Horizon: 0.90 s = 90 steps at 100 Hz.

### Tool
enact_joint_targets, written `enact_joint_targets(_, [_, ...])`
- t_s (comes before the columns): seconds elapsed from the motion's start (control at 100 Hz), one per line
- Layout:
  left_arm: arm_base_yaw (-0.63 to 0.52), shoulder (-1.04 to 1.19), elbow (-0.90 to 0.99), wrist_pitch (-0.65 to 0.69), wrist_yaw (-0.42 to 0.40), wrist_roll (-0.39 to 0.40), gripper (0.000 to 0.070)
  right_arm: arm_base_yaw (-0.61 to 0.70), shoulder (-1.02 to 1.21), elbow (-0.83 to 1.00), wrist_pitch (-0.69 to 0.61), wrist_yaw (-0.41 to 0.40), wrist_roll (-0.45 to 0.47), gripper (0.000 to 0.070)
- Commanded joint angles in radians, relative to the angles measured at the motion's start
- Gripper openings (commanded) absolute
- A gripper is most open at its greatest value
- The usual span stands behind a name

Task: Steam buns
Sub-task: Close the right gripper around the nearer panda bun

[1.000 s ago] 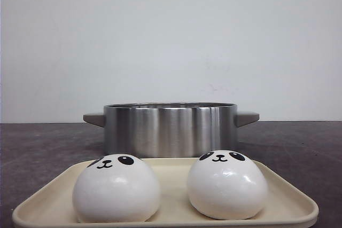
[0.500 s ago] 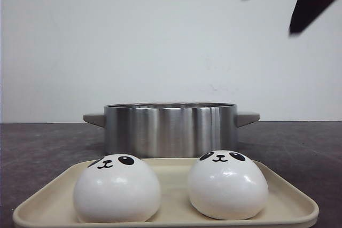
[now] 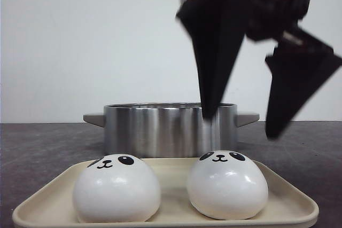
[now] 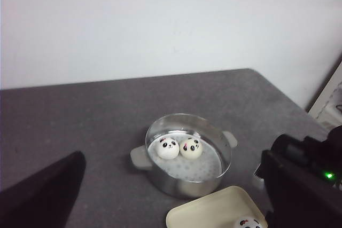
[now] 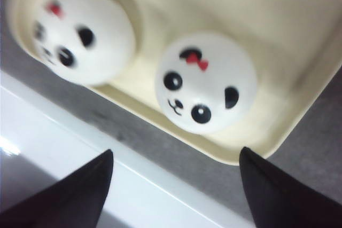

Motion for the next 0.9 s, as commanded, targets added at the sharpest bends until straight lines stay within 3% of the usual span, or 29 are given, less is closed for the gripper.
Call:
enact_joint_targets(0.0, [-0.007, 0.006, 0.016, -0.055, -0.003, 0.003, 0.0627, 0.023, 0.034, 0.011, 0.006, 0.030, 0.011, 0.0469])
enact_joint_targets(0.36, [-0.007, 0.006, 0.016, -0.055, -0.006, 0.003, 0.0626, 0.037, 0.112, 0.011, 0.108, 0.053, 0.041, 0.0464])
enact_joint_targets(0.62, [-0.007, 0.006, 0.016, -0.055, -0.006, 0.007, 0.0626, 0.035, 0.163, 0.011, 0.119, 0.121, 0.059, 0.0448])
enact_joint_targets(0.67, [-0.007, 0.006, 0.016, -0.055, -0.006, 0.007, 0.0627, 0.035, 0.176, 0.011, 0.122, 0.121, 0.061, 0.0400])
enact_joint_targets(0.72, [-0.007, 0.006, 0.016, -0.055, -0.006, 0.007, 0.0627, 0.036, 0.185, 0.011, 0.126, 0.120, 0.063, 0.0306])
enact_joint_targets(0.77, [-0.007, 0.006, 0.016, -0.055, -0.006, 0.007, 0.0627, 0.036, 0.191, 0.011, 0.128, 0.121, 0.063, 0.0166])
enact_joint_targets(0.81, [-0.007, 0.006, 0.016, -0.055, -0.006, 0.007, 0.0626, 0.037, 0.195, 0.011, 0.132, 0.121, 0.063, 0.0010])
enact_joint_targets(0.89, [-0.007, 0.006, 0.016, -0.055, -0.006, 0.007, 0.0626, 0.037, 0.194, 0.012, 0.137, 0.120, 0.055, 0.0007])
